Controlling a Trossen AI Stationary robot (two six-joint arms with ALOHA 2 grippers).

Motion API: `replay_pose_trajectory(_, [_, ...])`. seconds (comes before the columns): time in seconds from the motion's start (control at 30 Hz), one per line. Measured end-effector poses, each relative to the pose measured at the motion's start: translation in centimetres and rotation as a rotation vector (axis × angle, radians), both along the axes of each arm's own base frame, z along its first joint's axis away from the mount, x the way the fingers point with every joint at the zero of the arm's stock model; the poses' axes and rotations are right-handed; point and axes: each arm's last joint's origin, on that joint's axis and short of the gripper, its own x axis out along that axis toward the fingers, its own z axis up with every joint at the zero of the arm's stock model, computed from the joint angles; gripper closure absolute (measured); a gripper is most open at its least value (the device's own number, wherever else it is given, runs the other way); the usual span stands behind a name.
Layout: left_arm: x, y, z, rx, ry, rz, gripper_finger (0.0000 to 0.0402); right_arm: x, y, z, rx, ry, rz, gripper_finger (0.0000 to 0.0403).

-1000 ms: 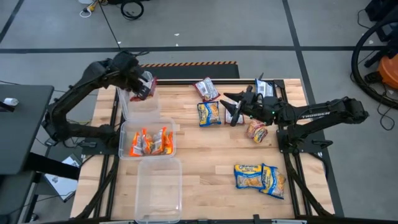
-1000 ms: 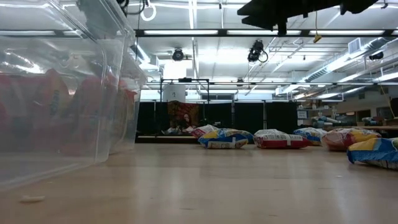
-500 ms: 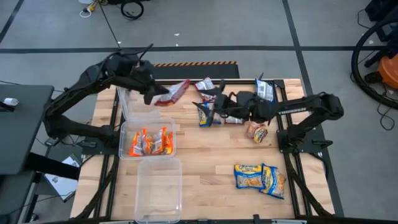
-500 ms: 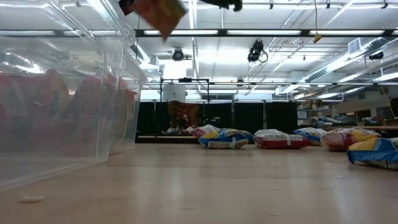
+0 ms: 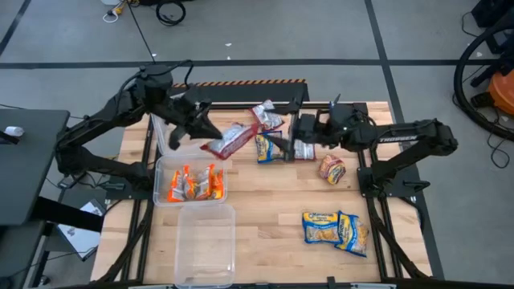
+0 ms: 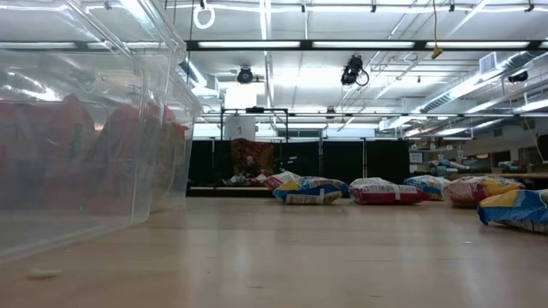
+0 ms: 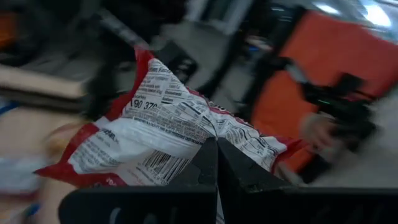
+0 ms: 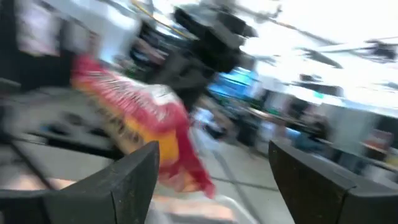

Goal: Sort Maruchan noodles
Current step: Adjust the red noodle pack in the top transparent bin

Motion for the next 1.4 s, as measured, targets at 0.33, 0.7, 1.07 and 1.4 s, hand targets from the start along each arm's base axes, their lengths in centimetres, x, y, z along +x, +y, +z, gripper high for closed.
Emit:
replay_pose_trajectory(0.33, [-0.4,-0.8,1.1,0.020,-0.127,-0.263,0.0401,1.7,1.7,-1.1,-0.120,0.001,0.114,0.0116])
replay_pose_trajectory(0.7, [-0.4,-0.7,2.0,-0.004,-0.175,-0.267,0.0401,5.8,1.4,-4.5,-0.092,-0.025,0.128,0.0137])
replay_pose_trajectory(1.07, [-0.2,-1.6,1.8,-0.072,-0.123,-0.311,0.0401,4.6,2.9,-2.5,-0.162,-0.184,0.208,0.0140])
replay_pose_trajectory(1.4, [1.4,-1.9,1.0,-0.057,-0.120,-0.302,0.0401,5.2,3.0,-3.2,-0.203,-0.180,0.253,0.0165])
